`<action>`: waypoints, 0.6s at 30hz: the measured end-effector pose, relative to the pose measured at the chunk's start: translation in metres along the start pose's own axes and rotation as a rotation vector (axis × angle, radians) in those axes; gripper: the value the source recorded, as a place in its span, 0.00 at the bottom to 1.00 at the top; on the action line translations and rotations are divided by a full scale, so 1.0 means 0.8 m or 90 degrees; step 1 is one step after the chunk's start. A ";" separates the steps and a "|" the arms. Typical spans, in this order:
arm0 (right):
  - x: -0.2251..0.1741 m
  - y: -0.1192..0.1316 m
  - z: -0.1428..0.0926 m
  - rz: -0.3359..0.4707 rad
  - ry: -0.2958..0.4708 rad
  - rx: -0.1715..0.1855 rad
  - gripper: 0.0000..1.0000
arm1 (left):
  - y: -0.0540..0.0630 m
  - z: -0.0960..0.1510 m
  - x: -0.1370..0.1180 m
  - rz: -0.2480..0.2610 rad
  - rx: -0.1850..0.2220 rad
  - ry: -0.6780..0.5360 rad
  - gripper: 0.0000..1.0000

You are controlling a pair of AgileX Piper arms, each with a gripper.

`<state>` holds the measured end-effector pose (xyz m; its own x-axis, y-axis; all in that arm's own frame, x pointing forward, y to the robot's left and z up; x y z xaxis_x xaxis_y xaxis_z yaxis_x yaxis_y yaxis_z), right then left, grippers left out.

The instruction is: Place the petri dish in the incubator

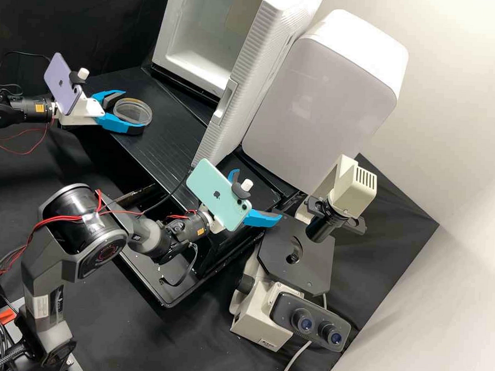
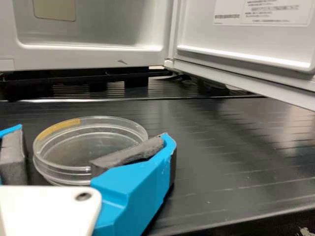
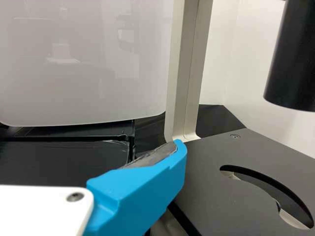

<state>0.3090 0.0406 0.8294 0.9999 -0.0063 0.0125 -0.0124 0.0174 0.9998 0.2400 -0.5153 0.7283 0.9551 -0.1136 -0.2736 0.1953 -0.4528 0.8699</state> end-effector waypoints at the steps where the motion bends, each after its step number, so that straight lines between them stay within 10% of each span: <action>1: 0.000 0.000 0.000 0.000 0.000 0.000 1.00 | 0.000 0.000 0.000 0.002 0.000 0.000 0.00; 18: 0.000 0.000 0.000 0.000 0.000 0.000 1.00 | 0.001 -0.001 0.000 0.005 -0.003 0.008 0.00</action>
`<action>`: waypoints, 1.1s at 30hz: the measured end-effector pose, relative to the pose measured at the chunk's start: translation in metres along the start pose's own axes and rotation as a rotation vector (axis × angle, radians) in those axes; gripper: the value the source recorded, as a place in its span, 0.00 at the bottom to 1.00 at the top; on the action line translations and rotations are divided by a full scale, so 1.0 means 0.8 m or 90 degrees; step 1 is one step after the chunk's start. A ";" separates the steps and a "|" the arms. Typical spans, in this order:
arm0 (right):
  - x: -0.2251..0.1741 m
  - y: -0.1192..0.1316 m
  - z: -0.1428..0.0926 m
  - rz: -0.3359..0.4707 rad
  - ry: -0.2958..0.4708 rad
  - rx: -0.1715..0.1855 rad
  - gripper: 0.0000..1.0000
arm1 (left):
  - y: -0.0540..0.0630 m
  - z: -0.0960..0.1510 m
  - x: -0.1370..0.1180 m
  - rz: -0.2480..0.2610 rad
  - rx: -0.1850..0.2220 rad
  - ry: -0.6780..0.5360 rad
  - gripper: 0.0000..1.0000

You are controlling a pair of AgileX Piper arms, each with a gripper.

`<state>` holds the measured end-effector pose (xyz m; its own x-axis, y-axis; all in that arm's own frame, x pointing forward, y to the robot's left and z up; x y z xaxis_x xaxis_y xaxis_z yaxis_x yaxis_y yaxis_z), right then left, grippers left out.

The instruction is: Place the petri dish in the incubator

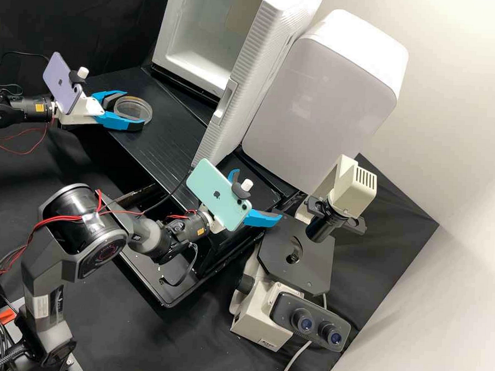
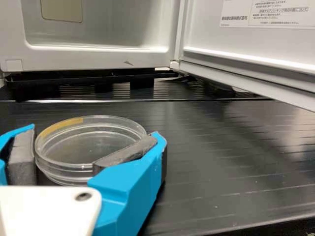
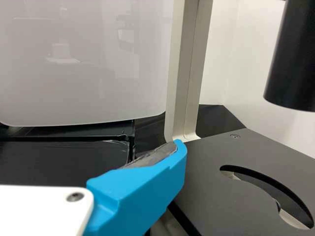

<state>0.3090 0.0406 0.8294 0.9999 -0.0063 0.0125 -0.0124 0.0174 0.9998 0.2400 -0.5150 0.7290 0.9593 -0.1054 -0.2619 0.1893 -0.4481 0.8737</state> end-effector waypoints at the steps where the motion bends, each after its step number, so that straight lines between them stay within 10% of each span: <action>1: 0.000 0.000 0.000 0.000 0.000 0.000 1.00 | 0.000 0.000 0.000 0.000 0.000 -0.001 0.00; 20: 0.000 0.000 0.000 0.000 0.000 0.000 1.00 | 0.004 0.001 -0.003 -0.003 -0.001 0.001 0.00; 33: 0.000 0.000 0.000 0.000 0.000 0.000 1.00 | 0.042 0.018 -0.005 0.029 0.004 -0.025 0.00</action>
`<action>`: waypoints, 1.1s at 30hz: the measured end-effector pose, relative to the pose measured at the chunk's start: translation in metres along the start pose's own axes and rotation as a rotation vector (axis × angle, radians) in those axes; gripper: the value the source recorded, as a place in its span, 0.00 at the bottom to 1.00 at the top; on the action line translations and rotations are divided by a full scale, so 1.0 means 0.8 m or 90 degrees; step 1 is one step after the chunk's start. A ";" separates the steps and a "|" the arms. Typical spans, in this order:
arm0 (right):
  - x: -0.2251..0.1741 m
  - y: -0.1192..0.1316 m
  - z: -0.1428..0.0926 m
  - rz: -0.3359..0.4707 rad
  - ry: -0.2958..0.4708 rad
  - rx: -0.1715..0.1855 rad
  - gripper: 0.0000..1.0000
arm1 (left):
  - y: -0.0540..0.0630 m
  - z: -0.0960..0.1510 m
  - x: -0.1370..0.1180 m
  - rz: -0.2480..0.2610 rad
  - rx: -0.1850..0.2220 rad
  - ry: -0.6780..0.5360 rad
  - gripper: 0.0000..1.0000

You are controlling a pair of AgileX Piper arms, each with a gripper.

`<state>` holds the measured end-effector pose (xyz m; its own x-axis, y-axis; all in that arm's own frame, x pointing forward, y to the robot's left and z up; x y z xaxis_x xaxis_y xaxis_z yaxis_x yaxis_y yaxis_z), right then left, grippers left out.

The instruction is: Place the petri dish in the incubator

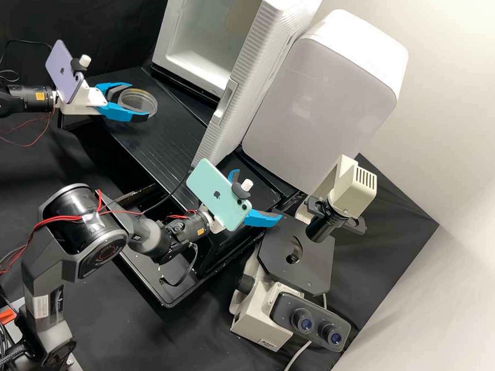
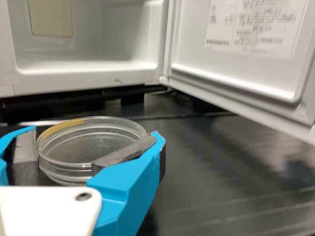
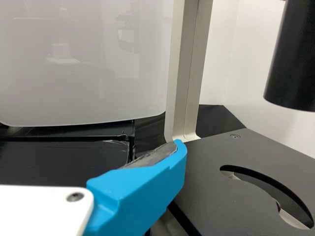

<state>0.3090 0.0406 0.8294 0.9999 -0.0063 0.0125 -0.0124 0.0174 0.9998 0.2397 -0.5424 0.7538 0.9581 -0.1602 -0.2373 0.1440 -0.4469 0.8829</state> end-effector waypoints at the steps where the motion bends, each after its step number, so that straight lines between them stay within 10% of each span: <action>1: 0.000 0.000 0.000 0.000 0.000 0.000 1.00 | 0.002 0.001 -0.001 0.004 -0.001 -0.002 0.00; 17: 0.000 0.000 0.000 0.000 0.000 0.000 1.00 | 0.024 0.008 0.004 0.032 0.007 -0.009 0.00; 33: 0.000 0.000 0.000 0.000 0.000 0.000 1.00 | 0.092 0.023 0.069 0.113 0.058 0.027 0.00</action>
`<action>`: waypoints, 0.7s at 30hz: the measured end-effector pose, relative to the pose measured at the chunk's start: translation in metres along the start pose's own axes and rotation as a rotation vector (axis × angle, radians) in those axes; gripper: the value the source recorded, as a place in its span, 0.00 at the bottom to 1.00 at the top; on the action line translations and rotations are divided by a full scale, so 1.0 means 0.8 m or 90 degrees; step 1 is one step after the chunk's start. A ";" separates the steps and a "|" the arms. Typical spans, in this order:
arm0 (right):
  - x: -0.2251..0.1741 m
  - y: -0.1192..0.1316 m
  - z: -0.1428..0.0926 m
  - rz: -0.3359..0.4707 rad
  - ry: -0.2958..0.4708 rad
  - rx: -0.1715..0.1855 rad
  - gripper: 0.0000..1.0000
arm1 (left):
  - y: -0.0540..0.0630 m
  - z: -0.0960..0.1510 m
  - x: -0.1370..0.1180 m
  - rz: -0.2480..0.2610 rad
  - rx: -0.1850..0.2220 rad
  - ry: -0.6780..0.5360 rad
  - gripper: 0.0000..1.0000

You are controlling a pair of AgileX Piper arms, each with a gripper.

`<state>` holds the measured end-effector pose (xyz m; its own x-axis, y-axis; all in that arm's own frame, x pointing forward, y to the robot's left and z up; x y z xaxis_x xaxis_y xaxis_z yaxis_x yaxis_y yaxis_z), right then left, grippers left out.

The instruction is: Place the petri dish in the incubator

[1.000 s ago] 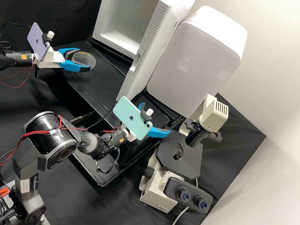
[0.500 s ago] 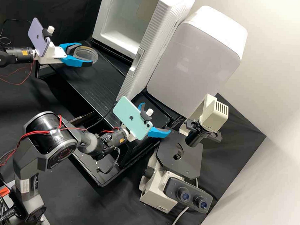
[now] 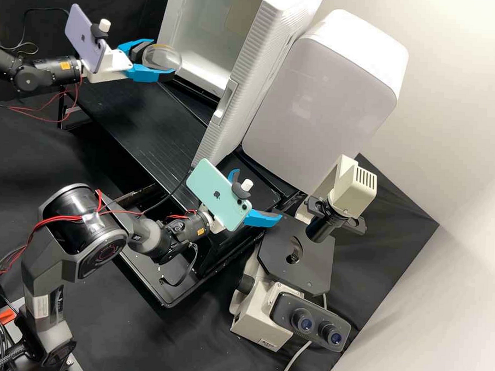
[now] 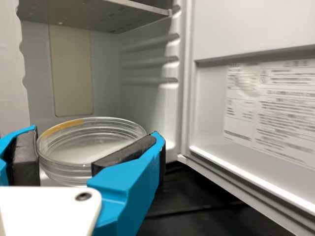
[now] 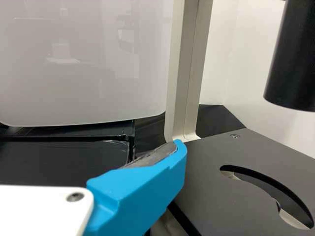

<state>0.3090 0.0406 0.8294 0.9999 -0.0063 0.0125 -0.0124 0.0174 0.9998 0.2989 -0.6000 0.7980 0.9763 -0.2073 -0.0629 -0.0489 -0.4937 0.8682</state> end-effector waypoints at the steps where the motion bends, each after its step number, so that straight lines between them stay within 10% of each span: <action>1: 0.000 0.000 0.000 0.000 0.000 0.000 1.00 | -0.001 0.001 0.006 -0.008 0.001 0.002 0.00; 21: 0.000 0.000 0.000 0.000 0.000 0.000 1.00 | -0.010 0.029 0.093 -0.061 -0.002 0.024 0.00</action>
<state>0.3090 0.0406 0.8294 0.9999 -0.0063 0.0125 -0.0124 0.0174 0.9998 0.3673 -0.6316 0.7751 0.9836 -0.1277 -0.1270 0.0452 -0.5076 0.8604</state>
